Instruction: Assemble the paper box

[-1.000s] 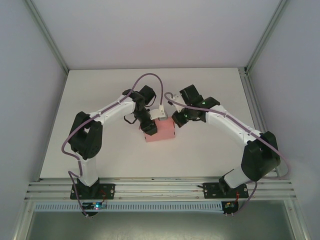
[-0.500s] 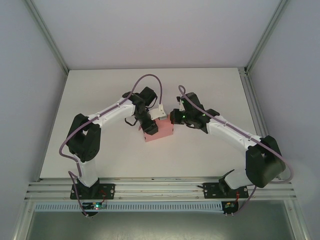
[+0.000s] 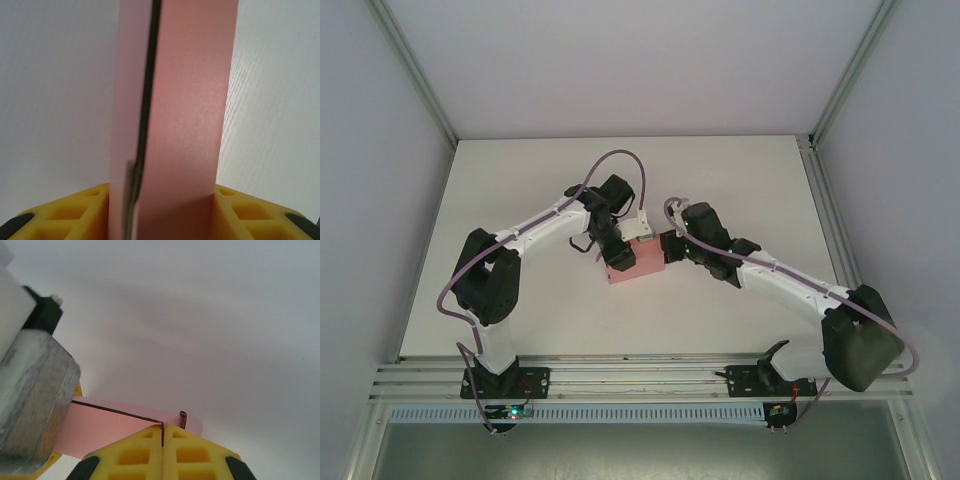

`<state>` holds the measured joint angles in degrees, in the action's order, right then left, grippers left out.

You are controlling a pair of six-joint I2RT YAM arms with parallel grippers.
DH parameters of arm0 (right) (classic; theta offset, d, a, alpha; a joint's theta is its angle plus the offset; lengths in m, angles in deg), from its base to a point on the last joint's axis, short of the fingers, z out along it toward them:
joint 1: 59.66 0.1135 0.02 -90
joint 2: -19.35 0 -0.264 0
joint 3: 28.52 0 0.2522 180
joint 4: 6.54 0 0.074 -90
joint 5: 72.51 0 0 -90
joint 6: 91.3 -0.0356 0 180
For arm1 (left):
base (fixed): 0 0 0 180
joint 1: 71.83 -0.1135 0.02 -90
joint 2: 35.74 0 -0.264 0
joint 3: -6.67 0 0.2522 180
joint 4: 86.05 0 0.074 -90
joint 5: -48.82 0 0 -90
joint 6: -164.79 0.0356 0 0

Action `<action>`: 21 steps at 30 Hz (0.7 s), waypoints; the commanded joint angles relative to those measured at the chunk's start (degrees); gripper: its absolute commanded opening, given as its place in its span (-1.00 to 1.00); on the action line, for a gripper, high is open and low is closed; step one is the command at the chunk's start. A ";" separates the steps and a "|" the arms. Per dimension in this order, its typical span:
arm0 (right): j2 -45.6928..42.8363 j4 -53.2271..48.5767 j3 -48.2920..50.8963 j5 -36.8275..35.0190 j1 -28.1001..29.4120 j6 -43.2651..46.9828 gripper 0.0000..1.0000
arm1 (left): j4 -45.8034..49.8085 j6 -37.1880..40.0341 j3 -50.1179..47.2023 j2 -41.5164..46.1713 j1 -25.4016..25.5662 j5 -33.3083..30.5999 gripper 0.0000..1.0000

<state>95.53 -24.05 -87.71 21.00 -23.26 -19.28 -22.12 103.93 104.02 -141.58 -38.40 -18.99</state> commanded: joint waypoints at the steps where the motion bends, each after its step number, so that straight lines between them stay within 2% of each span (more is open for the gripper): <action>1: -1.15 -1.31 4.59 0.64 2.36 7.56 -1.00 | -3.76 1.15 0.77 -0.75 0.88 0.05 -0.08; 16: -2.02 -7.65 2.40 -5.30 2.18 16.69 -1.00 | -2.36 2.48 1.22 -1.21 0.86 -0.23 -0.08; 21: -3.90 -8.22 3.46 -3.55 2.35 19.53 -1.00 | -2.08 3.56 1.10 -1.12 0.89 -0.01 -0.08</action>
<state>92.41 -25.28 -85.44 16.87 -21.90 -3.28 -22.42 106.25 104.07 -141.60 -37.77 -18.90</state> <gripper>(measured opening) 0.050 0.463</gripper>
